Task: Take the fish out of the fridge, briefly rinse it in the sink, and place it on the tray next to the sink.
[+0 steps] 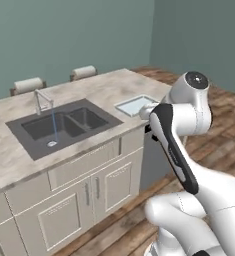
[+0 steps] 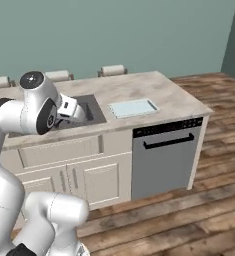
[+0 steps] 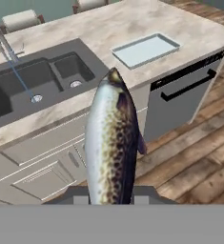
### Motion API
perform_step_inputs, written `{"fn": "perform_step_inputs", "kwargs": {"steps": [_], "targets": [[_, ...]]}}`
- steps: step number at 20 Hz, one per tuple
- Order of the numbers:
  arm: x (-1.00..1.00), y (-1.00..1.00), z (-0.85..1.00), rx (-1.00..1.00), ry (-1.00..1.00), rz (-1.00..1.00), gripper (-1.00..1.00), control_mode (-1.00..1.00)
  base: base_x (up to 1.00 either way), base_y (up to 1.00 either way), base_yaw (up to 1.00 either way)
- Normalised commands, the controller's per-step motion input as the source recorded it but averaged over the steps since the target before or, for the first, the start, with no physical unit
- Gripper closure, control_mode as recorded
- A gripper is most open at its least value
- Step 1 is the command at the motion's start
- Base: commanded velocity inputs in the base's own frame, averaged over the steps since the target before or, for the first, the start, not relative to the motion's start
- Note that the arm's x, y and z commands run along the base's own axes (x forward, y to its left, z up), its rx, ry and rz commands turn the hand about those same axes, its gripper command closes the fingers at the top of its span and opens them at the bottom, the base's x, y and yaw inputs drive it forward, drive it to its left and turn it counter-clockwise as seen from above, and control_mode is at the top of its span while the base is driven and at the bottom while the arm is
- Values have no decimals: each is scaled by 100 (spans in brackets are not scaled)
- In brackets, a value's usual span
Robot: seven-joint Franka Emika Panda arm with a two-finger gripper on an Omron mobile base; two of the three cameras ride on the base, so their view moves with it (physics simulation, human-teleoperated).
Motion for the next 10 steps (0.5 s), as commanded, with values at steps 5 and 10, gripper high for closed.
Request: {"fn": "perform_step_inputs", "kwargs": {"steps": [5, 10], "targets": [[0, 0, 0, 0, 0, 0, 100, 100, 90, -36, 51], [0, 0, 0, 0, 0, 0, 100, 100, 74, -25, 57]]}}
